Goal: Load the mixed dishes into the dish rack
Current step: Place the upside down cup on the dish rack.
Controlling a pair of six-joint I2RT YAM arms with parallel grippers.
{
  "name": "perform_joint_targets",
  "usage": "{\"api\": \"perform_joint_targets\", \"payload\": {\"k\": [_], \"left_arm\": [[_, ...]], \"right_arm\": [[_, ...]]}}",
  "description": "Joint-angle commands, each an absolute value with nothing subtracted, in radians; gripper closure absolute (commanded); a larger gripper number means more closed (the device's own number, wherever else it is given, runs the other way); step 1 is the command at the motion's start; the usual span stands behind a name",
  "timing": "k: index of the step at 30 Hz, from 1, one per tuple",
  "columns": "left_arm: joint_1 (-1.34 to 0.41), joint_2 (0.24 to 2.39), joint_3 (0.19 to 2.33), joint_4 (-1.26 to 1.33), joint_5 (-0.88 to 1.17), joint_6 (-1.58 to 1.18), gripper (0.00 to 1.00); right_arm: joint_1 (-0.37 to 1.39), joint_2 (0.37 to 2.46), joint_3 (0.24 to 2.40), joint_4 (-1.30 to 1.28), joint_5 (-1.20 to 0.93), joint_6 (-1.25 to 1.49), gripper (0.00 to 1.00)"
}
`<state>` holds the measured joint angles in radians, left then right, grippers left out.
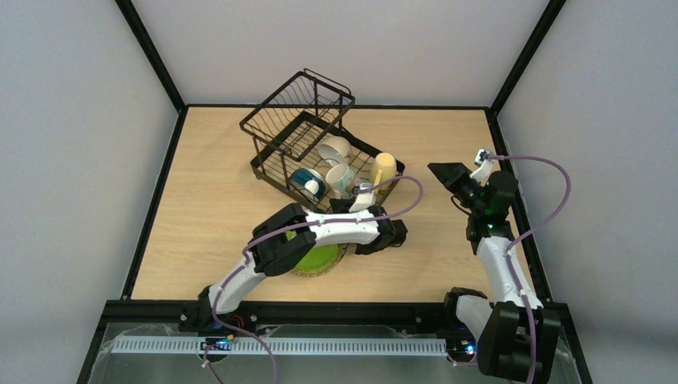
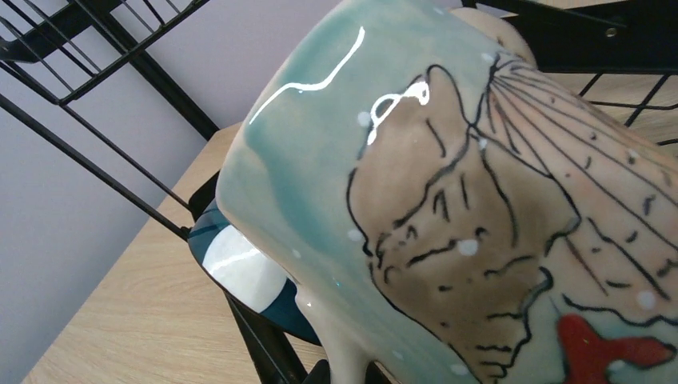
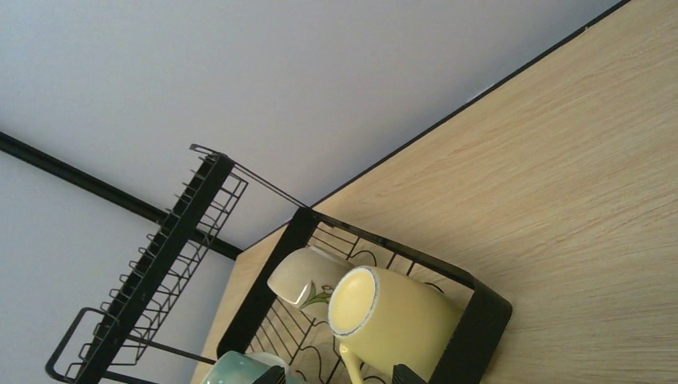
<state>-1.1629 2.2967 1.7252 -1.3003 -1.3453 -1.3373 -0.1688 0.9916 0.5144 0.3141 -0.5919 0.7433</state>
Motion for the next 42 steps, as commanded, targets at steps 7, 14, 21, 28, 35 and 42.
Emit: {"api": "perform_joint_targets", "payload": {"k": [7,14,21,28,35,42], "left_arm": [[-1.187,2.324,1.772,-1.312,-1.36,-1.357,0.81],[-1.196,2.348,1.774,-1.331,-1.343,-1.38,0.75],[-1.207,2.378,1.799,-1.336,-1.325,-1.381,0.75],[-1.21,2.399,1.833,-1.346,-1.321,-1.37,0.95],[-1.222,2.399,1.836,-1.37,-1.318,-1.386,0.98],[-1.227,2.404,1.835,-1.383,-1.342,-1.382,0.98]], "right_arm": [[-0.17,0.982,0.566,0.173,-0.594,0.639,0.24],[-0.171,0.996,0.588,0.111,-0.618,0.597,0.2],[-0.17,0.999,0.581,0.093,-0.629,0.584,0.19],[-0.17,0.99,0.571,0.094,-0.643,0.597,0.19],[-0.17,0.969,0.572,0.084,-0.65,0.609,0.19],[-0.169,0.953,0.579,0.093,-0.692,0.624,0.19]]}}
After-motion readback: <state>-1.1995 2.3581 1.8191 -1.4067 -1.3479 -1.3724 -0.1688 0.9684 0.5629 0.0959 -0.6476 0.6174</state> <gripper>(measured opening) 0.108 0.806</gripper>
